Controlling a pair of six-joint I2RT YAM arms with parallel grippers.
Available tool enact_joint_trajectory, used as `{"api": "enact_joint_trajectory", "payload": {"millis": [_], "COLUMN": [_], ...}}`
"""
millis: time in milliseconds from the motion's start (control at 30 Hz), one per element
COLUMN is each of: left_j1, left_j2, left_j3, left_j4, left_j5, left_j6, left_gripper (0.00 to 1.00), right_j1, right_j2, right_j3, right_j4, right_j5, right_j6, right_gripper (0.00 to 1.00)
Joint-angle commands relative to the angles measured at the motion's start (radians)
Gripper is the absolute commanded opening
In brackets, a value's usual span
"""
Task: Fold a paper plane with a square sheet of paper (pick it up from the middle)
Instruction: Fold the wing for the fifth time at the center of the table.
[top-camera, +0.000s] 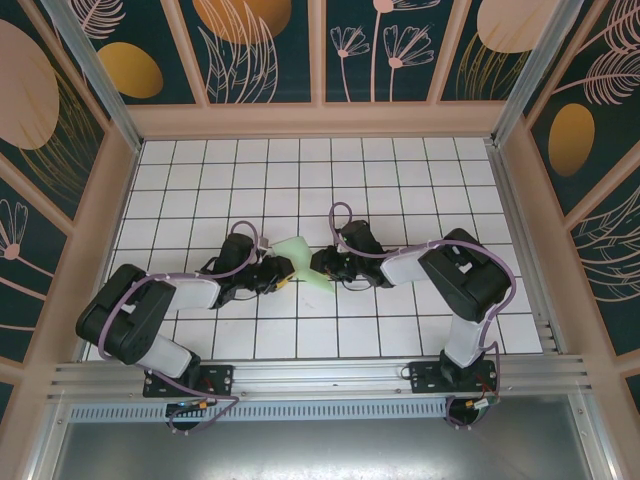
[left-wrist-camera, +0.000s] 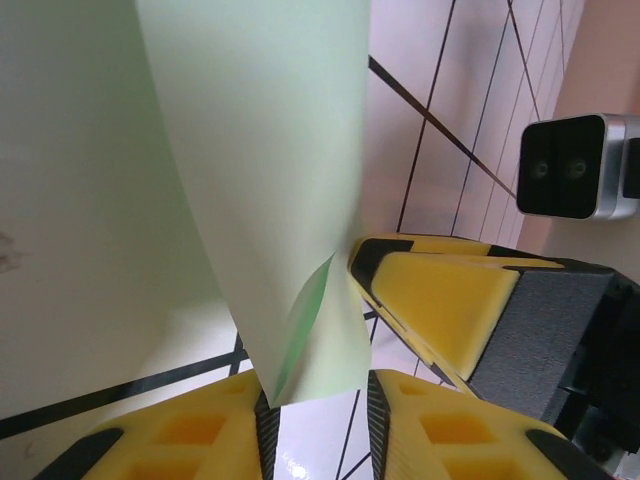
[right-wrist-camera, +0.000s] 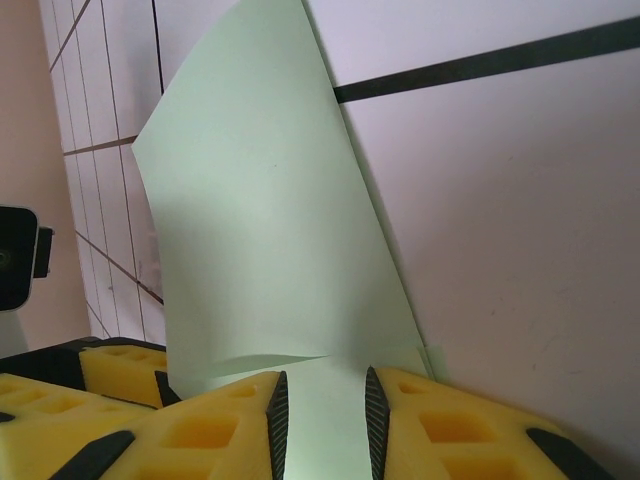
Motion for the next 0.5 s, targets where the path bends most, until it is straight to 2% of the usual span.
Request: {"api": "enact_joint_trajectory", "payload": {"millis": [0, 267, 467], "left_j1": [-0.006, -0.007, -0.008], "left_j2": [0.023, 0.055, 0.073], "left_j3": [-0.005, -0.029, -0.027], "left_j4": [0.059, 0.139, 0.141], "left_j5": [0.029, 0.055, 0.045], "left_j6": [-0.015, -0.052, -0.057], "left_gripper": [0.31, 0.28, 0.17], "right_j1": [-0.004, 0.013, 0.016], "right_j2": [0.000, 0.001, -0.017], "right_j3": [-0.016, -0.014, -0.023], "right_j4": [0.003, 0.074, 0.109], "right_j5": [-0.031, -0.054, -0.036], "right_j6": [0.021, 0.034, 0.015], "right_gripper": [0.31, 0.30, 0.31]}}
